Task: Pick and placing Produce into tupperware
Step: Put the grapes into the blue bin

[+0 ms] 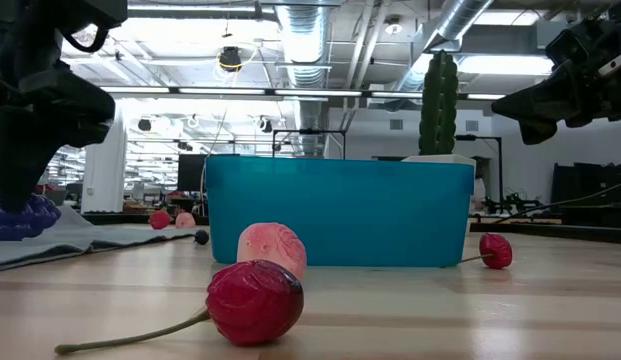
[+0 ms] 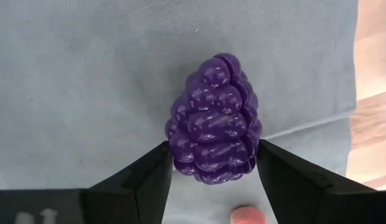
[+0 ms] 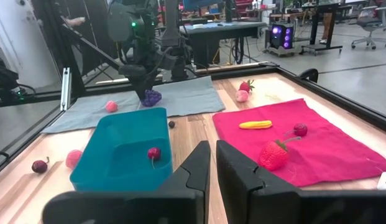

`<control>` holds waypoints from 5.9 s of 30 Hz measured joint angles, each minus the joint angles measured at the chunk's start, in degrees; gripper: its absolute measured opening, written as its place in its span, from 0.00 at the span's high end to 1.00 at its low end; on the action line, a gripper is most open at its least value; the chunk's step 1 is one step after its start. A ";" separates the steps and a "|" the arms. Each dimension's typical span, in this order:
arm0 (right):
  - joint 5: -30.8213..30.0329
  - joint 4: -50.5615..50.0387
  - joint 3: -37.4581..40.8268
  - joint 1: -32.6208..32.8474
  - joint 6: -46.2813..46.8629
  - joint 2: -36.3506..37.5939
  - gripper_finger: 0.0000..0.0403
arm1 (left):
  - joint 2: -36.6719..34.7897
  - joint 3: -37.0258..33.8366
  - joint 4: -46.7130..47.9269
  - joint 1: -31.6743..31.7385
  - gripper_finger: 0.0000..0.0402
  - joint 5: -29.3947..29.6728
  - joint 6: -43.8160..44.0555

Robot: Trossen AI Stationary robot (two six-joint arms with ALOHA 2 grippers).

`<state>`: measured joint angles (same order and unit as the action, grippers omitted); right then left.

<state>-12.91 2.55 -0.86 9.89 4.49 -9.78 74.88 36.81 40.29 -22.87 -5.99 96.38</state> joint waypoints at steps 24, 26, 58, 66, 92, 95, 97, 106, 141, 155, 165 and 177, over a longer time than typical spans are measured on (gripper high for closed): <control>0.00 -0.52 -0.02 0.00 0.11 -0.02 0.87 | 0.24 5.03 4.31 0.46 0.53 5.81 -7.40; 0.00 -0.52 -0.02 0.00 0.20 0.00 0.87 | 0.24 6.03 5.86 0.45 0.53 5.75 -7.56; 0.02 -1.14 -0.04 0.02 2.60 -0.02 0.87 | -4.37 31.44 13.86 -6.64 0.54 40.31 -49.95; 0.92 -1.29 -0.04 0.33 5.13 -0.02 0.87 | -13.98 31.41 12.68 -14.98 0.53 52.96 -53.08; 0.89 -1.28 -0.04 3.98 8.64 -0.02 0.87 | -47.79 -2.08 -4.30 -25.90 0.59 66.97 -58.59; 0.90 -1.28 -0.04 3.98 8.74 -0.02 0.87 | -50.22 -7.36 -15.45 -25.90 0.59 62.01 -65.93; 0.90 -1.27 -0.04 3.98 8.74 -0.02 0.87 | -51.52 -10.68 -23.59 -25.68 0.60 57.36 -71.08; 0.87 -1.13 -0.04 3.98 8.74 0.00 0.87 | -52.79 -22.14 -43.19 -20.05 0.60 45.95 -78.80; 0.85 -1.18 -0.02 3.98 9.03 0.00 0.87 | -24.82 -33.28 -85.37 11.66 0.60 5.76 -80.71; 0.85 -1.22 -0.02 3.98 9.07 -0.01 0.87 | 2.15 -18.98 -88.78 13.53 0.60 3.43 -78.93; 0.87 -1.25 -0.02 3.98 9.09 -0.02 0.87 | 13.18 -9.95 -83.26 13.55 0.60 3.26 -76.35; 0.85 -1.24 -0.02 3.98 9.77 -3.39 0.87 | 16.43 -6.30 -77.03 13.23 0.60 3.31 -75.56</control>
<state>-12.05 1.30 -0.89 13.87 14.26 -13.17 91.31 30.50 -36.74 -9.64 -2.68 20.82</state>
